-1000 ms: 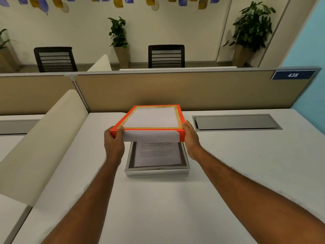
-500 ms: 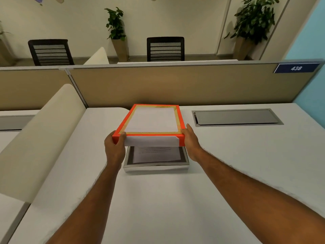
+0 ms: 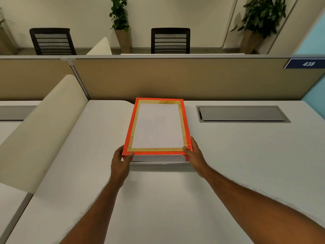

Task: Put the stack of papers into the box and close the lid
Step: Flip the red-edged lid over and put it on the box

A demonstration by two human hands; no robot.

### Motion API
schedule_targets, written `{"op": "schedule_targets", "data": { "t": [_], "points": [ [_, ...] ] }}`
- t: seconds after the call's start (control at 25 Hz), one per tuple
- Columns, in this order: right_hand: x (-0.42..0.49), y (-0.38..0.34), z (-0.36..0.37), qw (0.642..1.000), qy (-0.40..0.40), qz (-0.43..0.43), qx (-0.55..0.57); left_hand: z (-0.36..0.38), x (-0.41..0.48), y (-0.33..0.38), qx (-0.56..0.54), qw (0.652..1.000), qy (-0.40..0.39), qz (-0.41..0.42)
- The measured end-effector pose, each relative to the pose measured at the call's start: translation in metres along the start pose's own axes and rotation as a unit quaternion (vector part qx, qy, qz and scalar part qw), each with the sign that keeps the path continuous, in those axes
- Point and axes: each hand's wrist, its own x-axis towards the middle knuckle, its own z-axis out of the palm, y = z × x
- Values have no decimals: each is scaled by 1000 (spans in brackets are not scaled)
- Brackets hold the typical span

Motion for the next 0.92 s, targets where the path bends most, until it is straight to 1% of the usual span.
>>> {"op": "schedule_targets", "data": {
  "t": [0.16,0.36,0.44,0.56,0.6,0.68,0.72,0.8,0.84,0.88,0.92],
  "points": [
    [-2,9,-5,1000,1,6,1,2,-5,-4,-32,999,-2,-15],
    [-5,22,-7,999,-13,5,-32,0,-10,-12,-3,1000,18,-11],
    [-6,29,-7,998,-22,-3,-60,1,-11,-16,11,1000,15,-13],
    [-9,39,-7,991,-31,-50,-121,-1,-10,-24,14,1000,9,-18],
    [-9,42,-8,988,-23,-59,-143,-2,-9,-28,13,1000,7,-24],
    [-5,44,-13,978,20,-62,-197,-5,-8,-34,30,999,9,-31],
    [-2,44,-16,971,41,-72,-224,-6,-6,-35,60,998,11,-19],
    [8,38,-18,948,49,-122,-289,-4,3,-30,166,985,1,52],
    [15,34,-17,928,31,-153,-338,-1,11,-24,236,966,-20,104],
    [22,29,-15,903,4,-174,-392,4,21,-16,305,939,-53,152],
    [29,24,-12,878,-25,-183,-441,10,31,-8,366,908,-90,181]
  ]
}}
